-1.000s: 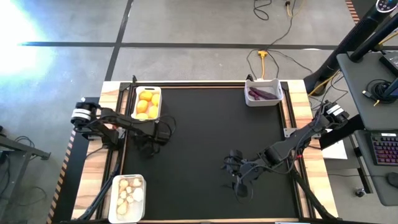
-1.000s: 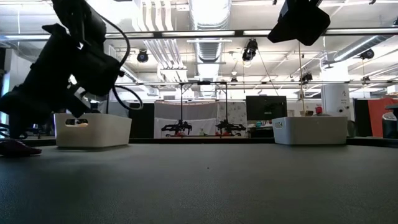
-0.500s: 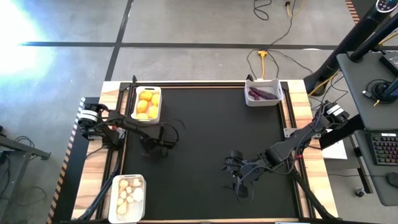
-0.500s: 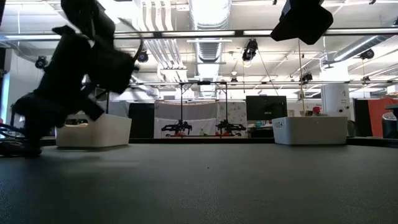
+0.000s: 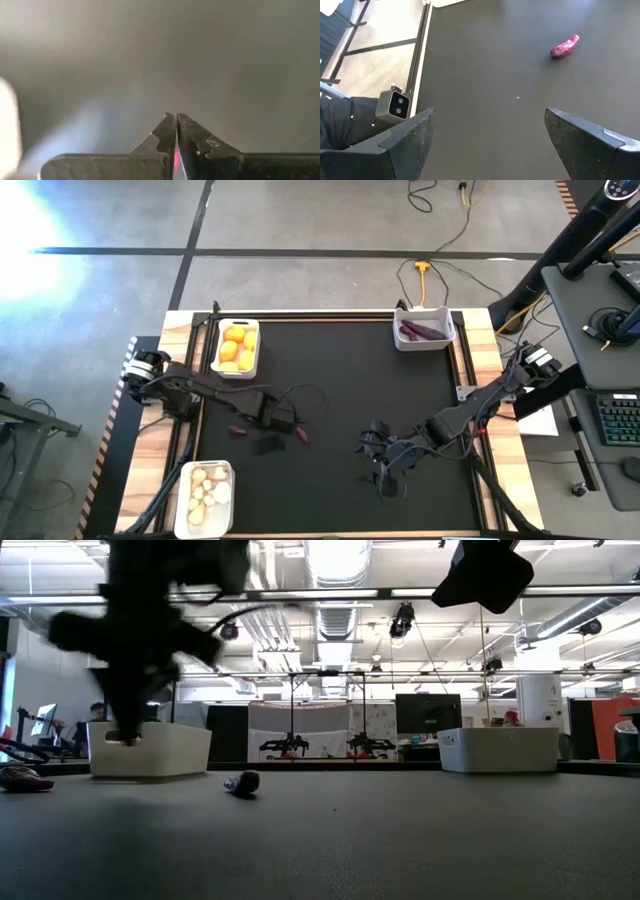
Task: Sort produce into baskets
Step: Move the small eggplants to the center of the table
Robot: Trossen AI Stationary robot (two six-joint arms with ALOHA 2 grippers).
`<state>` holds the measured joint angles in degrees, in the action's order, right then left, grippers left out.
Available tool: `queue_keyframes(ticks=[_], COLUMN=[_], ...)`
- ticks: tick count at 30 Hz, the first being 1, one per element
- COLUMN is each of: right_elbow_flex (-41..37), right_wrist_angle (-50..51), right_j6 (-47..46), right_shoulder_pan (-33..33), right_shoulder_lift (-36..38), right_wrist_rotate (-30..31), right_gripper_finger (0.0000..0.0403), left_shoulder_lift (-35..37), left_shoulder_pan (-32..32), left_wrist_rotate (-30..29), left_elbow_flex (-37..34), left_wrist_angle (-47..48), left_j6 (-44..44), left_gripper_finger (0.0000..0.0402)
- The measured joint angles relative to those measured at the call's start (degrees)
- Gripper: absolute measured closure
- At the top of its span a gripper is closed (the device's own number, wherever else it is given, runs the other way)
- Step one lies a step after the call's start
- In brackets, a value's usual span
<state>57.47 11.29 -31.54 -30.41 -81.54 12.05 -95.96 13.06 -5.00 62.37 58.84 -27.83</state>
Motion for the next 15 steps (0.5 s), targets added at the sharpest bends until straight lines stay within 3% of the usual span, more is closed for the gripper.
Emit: queue_keyframes(ticks=[4, 7, 15], right_elbow_flex=[0.00, 0.00, -0.06], right_wrist_angle=[0.07, 0.10, 0.13], right_j6=[0.08, 0.72, 1.74], right_shoulder_pan=[-0.09, -0.07, -0.06], right_shoulder_lift=[0.00, 0.00, 0.00], right_wrist_rotate=[-0.02, 0.00, 0.00], right_gripper_finger=[0.0039, 0.0039, 0.0039], left_shoulder_lift=[0.03, 0.11, 0.24], left_shoulder_pan=[1.08, 1.89, 3.02], left_wrist_rotate=[5.72, 10.63, 10.33], left_elbow_flex=[-4.86, -10.11, -17.13], left_wrist_angle=[10.17, 9.90, 5.74], left_j6=[-4.14, -4.95, -5.93], left_gripper_finger=[0.0402, 0.0402, 0.0402])
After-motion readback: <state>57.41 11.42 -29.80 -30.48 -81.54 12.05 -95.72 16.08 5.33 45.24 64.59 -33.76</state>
